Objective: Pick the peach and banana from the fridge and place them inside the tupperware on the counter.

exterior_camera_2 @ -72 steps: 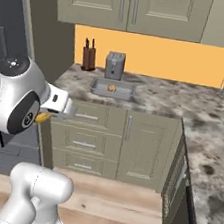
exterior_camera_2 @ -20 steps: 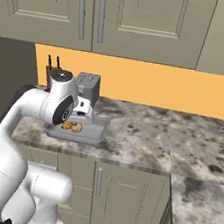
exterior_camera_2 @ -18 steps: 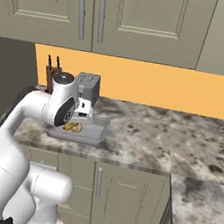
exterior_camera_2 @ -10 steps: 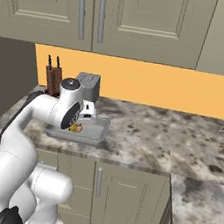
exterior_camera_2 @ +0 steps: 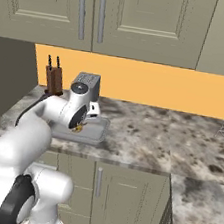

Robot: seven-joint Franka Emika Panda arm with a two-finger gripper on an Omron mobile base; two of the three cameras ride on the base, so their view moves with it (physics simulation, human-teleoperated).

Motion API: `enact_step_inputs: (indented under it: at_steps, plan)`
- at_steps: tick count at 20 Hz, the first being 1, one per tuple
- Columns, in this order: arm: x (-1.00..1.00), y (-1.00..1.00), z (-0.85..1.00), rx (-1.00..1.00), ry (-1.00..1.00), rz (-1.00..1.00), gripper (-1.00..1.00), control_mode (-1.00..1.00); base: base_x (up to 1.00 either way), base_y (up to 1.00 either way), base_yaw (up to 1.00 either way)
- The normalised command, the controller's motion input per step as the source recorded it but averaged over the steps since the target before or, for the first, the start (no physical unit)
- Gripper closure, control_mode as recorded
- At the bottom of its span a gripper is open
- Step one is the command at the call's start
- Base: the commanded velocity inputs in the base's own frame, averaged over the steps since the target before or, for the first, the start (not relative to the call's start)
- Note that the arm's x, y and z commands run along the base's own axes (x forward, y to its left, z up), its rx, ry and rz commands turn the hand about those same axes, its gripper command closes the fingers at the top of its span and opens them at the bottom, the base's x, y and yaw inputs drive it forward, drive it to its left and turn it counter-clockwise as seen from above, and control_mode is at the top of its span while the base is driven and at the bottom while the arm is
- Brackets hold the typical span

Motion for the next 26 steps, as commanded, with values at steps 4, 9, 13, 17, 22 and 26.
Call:
enact_step_inputs:
  at_steps: [4,9,13,17,22,26]
  plan:
    - [0.43,0.00,-0.25,-0.01,0.00,0.07,1.00,-1.00,0.00,0.00,0.00]
    - [0.47,0.00,-0.30,-0.02,0.00,0.03,1.00,-1.00,0.00,0.00,0.00]
    - [0.47,0.00,-0.29,-0.01,0.00,0.03,1.00,-1.00,0.00,0.00,0.00]
    - [0.41,0.00,-0.26,0.00,0.00,0.03,1.00,-1.00,0.00,0.00,0.00]
    - [0.36,0.00,-0.28,0.00,0.00,0.04,1.00,-1.00,0.00,0.00,0.00]
    - [0.35,0.00,-0.32,0.00,0.00,0.04,1.00,-1.00,0.00,0.00,0.00]
